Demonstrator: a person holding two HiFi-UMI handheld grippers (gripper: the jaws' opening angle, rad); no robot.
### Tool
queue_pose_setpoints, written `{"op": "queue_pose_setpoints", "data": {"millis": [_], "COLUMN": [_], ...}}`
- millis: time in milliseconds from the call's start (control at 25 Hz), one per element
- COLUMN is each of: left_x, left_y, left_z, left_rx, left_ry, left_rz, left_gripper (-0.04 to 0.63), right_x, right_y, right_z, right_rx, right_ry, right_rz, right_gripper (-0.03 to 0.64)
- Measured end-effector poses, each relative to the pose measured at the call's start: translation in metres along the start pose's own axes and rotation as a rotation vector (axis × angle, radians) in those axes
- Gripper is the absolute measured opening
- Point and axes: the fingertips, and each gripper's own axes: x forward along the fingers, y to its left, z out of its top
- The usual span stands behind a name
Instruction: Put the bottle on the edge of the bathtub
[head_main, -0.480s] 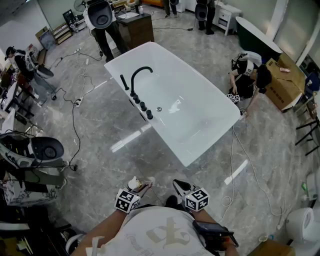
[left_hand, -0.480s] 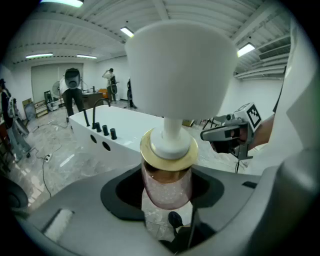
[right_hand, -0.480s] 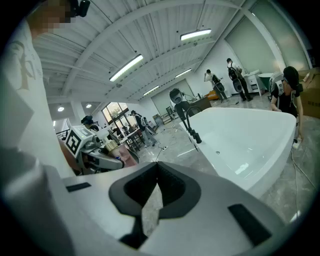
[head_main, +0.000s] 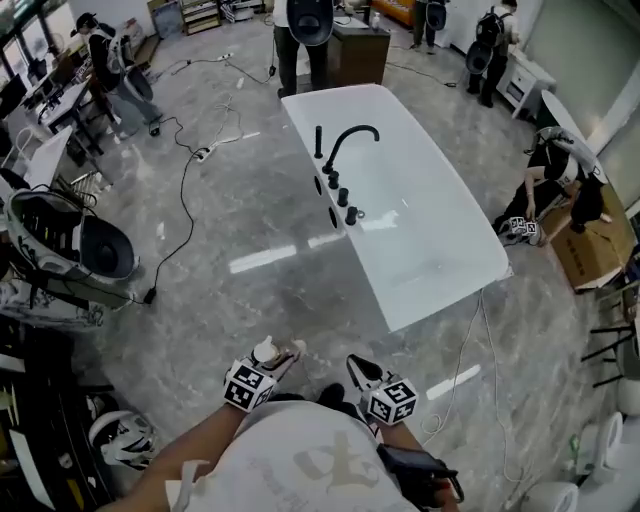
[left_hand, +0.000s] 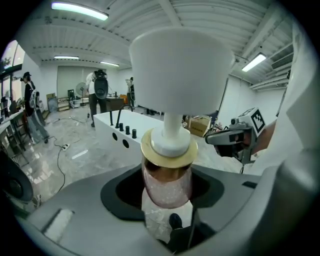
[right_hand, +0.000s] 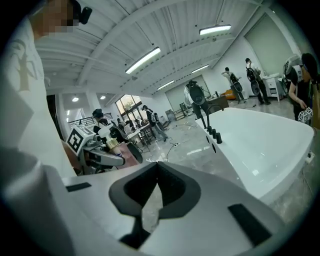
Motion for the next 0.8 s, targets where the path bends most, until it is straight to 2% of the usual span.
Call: {"op": "queue_pose_setpoints", "data": {"millis": [440, 800], "left_x": [-0.040, -0.071], "left_y": [0.005, -0.005], "left_z": [-0.048, -0.079], "left_rx": [-0.097, -0.109], "left_ry": [-0.036, -0.059], "left_rz": [0.056, 0.055], "left_gripper": [0.218, 0.218], "right_x": [0.006, -0.001], "right_y": [0.028, 0.057], "right_z": [-0.024, -0.050], "right_rx": [-0.019, -0.022], "right_ry": [0.039, 0.057], "right_rz": [0.007, -0.015], "right_gripper": [0.006, 0.006]}}
